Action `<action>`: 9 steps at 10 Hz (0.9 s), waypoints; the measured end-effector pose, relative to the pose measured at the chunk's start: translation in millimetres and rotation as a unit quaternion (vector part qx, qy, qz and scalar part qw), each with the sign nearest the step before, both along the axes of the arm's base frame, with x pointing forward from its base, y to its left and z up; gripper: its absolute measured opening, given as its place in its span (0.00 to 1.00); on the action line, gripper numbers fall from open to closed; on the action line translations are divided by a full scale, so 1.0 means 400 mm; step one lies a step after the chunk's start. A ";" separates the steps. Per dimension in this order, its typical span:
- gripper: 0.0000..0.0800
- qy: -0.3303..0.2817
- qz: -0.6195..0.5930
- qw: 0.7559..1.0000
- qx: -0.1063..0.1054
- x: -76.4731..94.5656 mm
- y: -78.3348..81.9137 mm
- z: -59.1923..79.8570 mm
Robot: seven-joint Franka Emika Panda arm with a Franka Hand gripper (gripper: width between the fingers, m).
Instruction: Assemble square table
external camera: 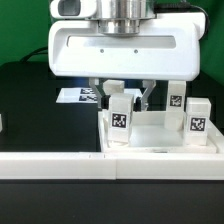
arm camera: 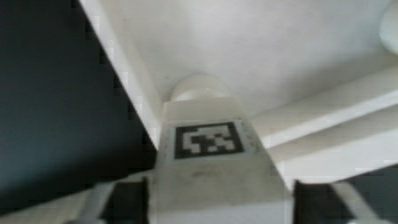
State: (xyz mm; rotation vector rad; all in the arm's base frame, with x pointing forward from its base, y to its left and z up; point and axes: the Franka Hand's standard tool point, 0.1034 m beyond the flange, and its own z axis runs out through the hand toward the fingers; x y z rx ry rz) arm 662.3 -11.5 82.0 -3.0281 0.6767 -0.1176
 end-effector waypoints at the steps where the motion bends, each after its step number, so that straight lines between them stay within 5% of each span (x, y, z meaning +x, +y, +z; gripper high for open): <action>1: 0.36 0.001 -0.030 1.000 0.002 0.000 0.000 0.000; 7: 0.36 0.000 -0.230 0.973 0.018 0.003 -0.012 -0.004; 9: 0.36 0.004 -0.346 0.938 0.036 0.002 -0.016 -0.005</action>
Offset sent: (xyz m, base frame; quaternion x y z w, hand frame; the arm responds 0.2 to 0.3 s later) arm 0.0000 0.0000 0.0000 0.0000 0.0000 0.1938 0.9810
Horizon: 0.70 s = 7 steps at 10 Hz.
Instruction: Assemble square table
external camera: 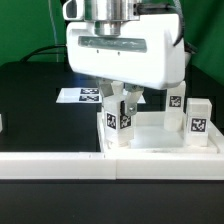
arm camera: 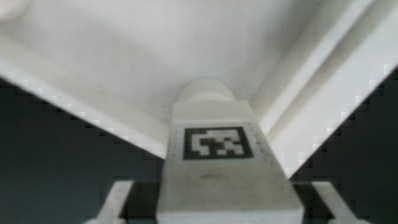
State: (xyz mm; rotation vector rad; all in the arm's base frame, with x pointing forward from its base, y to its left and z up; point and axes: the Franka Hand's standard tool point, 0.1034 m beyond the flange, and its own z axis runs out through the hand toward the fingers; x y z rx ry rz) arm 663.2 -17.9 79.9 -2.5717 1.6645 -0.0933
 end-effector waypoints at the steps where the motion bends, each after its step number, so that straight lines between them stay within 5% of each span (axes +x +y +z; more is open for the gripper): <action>1: 0.36 -0.002 -0.088 0.996 0.021 0.000 -0.005 -0.001; 4: 0.36 0.004 -0.259 0.965 0.050 0.003 0.012 -0.002; 7: 0.45 0.004 -0.258 0.965 0.049 0.003 0.012 -0.002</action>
Offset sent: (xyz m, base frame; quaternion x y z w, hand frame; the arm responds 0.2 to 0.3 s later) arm 0.0064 0.0238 -0.0049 0.0219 -0.0343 0.2869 0.9571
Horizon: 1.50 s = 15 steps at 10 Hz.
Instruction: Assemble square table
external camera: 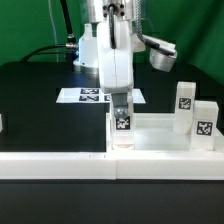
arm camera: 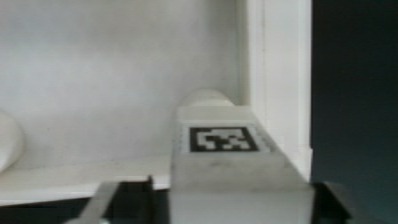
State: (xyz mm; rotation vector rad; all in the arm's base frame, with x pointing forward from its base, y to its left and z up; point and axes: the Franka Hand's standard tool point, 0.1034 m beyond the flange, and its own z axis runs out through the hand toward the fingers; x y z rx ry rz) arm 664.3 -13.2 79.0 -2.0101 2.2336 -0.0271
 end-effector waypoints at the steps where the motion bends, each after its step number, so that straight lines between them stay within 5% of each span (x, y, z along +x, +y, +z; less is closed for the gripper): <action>1: 0.68 -0.001 0.035 0.999 -0.007 0.000 0.001 -0.001; 3: 0.80 0.003 0.238 0.970 -0.050 0.003 0.024 -0.004; 7: 0.81 -0.007 0.409 0.910 -0.068 0.004 0.025 -0.004; 10: 0.81 -0.008 0.600 0.793 -0.106 0.011 0.019 -0.002; 11: 0.81 -0.008 0.620 0.777 -0.112 0.013 0.020 -0.001; 12: 0.81 -0.008 0.616 0.780 -0.112 0.013 0.019 -0.001; 13: 0.65 -0.008 0.616 0.780 -0.112 0.013 0.019 -0.001; 14: 0.65 -0.009 0.608 0.786 -0.111 0.013 0.019 -0.001; 15: 0.48 -0.008 0.570 0.815 -0.108 0.013 0.020 -0.001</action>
Offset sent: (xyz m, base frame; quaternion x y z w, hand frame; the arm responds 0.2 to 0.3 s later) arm -0.0082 0.0291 -0.0010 -0.0436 -0.0350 -0.3390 0.9391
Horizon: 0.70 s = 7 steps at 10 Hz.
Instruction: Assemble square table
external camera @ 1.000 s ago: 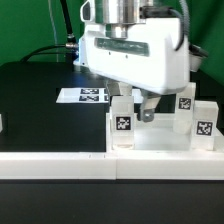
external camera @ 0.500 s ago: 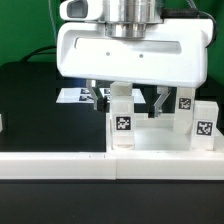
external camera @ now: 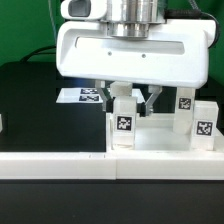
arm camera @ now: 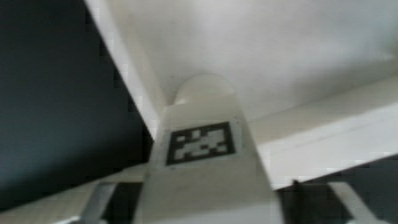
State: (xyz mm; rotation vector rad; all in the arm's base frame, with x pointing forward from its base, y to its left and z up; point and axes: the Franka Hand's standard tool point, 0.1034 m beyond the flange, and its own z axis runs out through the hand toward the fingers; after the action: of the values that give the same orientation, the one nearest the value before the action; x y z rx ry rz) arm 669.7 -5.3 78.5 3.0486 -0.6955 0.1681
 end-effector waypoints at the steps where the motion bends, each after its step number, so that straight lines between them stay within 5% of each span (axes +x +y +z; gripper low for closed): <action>1: 0.36 -0.001 -0.022 1.000 0.002 0.000 -0.002 0.000; 4: 0.36 -0.007 -0.210 0.978 0.019 -0.001 -0.004 -0.002; 7: 0.36 -0.007 -0.467 0.880 0.084 -0.009 -0.011 -0.003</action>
Offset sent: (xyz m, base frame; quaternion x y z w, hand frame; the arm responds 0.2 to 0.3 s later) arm -0.0027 0.0017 0.0000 -0.0516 0.0110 0.3189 0.9463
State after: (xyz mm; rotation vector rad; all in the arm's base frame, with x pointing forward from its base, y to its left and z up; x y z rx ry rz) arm 666.2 -9.7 77.3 2.4522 -2.1298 0.1088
